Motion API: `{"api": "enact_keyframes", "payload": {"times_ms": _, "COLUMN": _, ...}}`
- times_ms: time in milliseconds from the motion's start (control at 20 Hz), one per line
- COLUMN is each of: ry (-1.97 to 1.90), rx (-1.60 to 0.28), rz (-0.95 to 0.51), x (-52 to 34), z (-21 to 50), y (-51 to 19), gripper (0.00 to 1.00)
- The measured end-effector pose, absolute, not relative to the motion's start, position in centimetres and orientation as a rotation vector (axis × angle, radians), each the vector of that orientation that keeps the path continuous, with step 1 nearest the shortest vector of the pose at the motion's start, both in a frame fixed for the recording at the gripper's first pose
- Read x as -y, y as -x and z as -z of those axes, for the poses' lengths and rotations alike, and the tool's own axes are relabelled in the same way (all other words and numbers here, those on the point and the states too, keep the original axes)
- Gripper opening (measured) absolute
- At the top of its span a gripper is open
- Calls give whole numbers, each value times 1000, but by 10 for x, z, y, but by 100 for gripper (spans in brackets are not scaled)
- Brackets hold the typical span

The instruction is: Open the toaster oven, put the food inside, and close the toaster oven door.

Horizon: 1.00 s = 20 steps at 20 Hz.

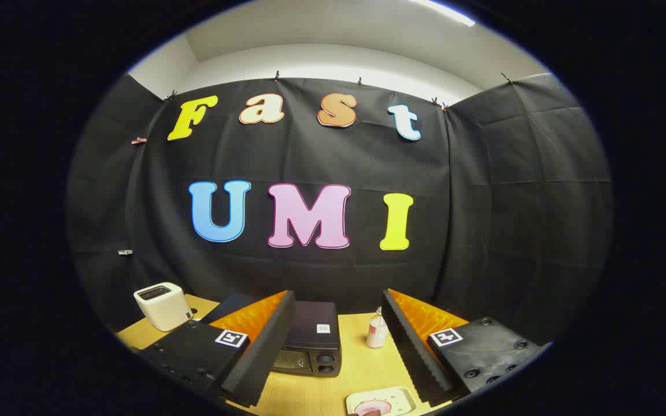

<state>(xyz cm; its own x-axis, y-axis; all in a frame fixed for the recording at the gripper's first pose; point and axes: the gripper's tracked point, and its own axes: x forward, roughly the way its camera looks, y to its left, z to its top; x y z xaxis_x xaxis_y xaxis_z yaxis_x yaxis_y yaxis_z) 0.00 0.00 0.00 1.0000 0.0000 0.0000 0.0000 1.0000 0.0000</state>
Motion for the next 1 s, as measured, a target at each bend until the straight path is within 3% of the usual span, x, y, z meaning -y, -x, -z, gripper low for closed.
{"api": "enact_keyframes", "payload": {"times_ms": 1000, "ry": 9, "rx": 15, "rz": -17, "x": -28, "z": 2, "y": 3, "gripper": 98}}
